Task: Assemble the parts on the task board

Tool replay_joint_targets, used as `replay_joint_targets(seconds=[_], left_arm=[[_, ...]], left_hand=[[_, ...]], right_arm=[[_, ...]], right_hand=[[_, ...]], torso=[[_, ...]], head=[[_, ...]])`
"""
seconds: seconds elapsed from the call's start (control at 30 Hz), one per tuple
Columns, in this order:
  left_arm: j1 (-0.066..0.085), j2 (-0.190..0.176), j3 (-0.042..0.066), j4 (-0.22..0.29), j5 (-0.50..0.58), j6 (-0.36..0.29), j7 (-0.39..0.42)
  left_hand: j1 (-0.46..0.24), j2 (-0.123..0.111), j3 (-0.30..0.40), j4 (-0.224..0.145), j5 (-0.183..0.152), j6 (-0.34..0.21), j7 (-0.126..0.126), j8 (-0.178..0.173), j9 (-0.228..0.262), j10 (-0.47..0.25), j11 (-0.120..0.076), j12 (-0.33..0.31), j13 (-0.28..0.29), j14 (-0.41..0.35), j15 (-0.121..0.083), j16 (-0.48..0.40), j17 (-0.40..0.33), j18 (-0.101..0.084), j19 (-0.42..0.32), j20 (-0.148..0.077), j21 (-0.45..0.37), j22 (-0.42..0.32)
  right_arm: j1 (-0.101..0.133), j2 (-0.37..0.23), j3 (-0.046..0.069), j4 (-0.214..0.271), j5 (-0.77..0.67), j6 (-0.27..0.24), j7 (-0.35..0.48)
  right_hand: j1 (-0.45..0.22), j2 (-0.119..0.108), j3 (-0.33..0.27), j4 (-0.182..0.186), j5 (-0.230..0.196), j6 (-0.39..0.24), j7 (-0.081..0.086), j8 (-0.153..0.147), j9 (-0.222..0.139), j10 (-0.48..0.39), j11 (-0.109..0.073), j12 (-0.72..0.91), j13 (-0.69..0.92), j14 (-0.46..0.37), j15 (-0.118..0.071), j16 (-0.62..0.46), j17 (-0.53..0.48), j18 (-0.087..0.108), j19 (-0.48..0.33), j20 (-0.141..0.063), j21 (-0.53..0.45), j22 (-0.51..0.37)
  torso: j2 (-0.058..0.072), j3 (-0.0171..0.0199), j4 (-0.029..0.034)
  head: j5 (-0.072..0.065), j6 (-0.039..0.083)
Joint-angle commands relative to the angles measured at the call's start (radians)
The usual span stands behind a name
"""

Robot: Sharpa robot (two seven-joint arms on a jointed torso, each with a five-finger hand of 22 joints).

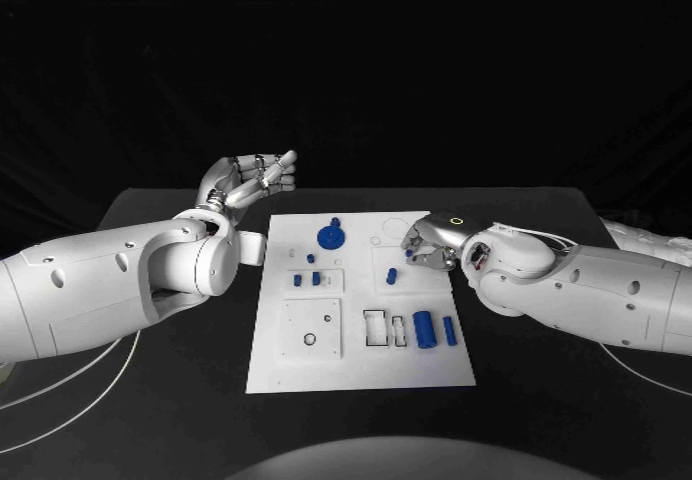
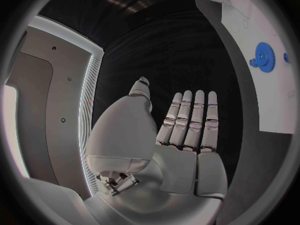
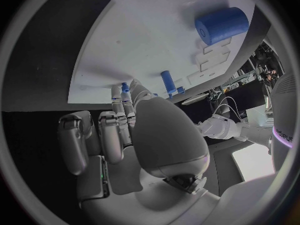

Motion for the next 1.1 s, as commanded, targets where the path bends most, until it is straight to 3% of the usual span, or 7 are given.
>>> replay_joint_targets(seconds=[0.03,0.43,1.1], left_arm=[[0.001,0.002,0.001,0.005,0.006,0.012,0.007],[0.001,0.003,0.001,0.007,0.006,0.011,0.002],[0.001,0.001,0.001,0.002,0.006,0.006,-0.005]], left_hand=[[0.001,0.012,0.005,-0.001,0.000,-0.005,0.001,0.006,-0.001,-0.006,-0.003,0.003,0.000,-0.005,-0.003,0.008,-0.002,0.010,0.004,0.000,-0.005,-0.002],[0.006,0.023,0.008,-0.002,0.001,-0.006,0.000,0.010,0.000,-0.007,-0.003,0.009,0.000,-0.005,-0.004,0.014,-0.013,0.010,0.010,0.000,-0.009,-0.012],[0.010,0.034,0.009,-0.002,0.002,-0.008,0.000,0.013,0.000,-0.009,-0.003,0.014,0.000,-0.006,-0.004,0.021,-0.023,0.009,0.014,0.000,-0.012,-0.022]], right_arm=[[-0.001,0.002,0.000,-0.003,-0.033,0.036,-0.049],[-0.001,0.014,0.000,-0.011,-0.037,0.063,-0.062],[-0.003,0.012,0.000,-0.011,-0.039,0.055,-0.054]], right_hand=[[0.007,0.005,0.008,0.000,-0.005,-0.007,0.003,-0.003,-0.001,0.010,-0.001,-0.004,-0.004,0.108,-0.007,0.004,0.264,-0.007,0.105,-0.010,0.004,0.263],[0.011,0.015,0.021,0.000,-0.005,0.041,-0.004,0.015,0.007,0.056,-0.019,-0.004,-0.031,0.108,-0.026,0.004,0.264,-0.007,0.105,-0.025,0.004,0.263],[0.024,0.024,0.040,-0.009,-0.005,0.131,-0.018,0.045,0.023,0.143,-0.041,-0.007,-0.044,0.108,-0.048,0.004,0.264,-0.007,0.105,-0.048,0.004,0.263]], torso=[[0.000,-0.0001,-0.0005],[-0.001,0.0009,-0.0013],[0.000,0.0003,-0.0006]], head=[[0.001,-0.004],[0.000,-0.007],[-0.002,-0.007]])
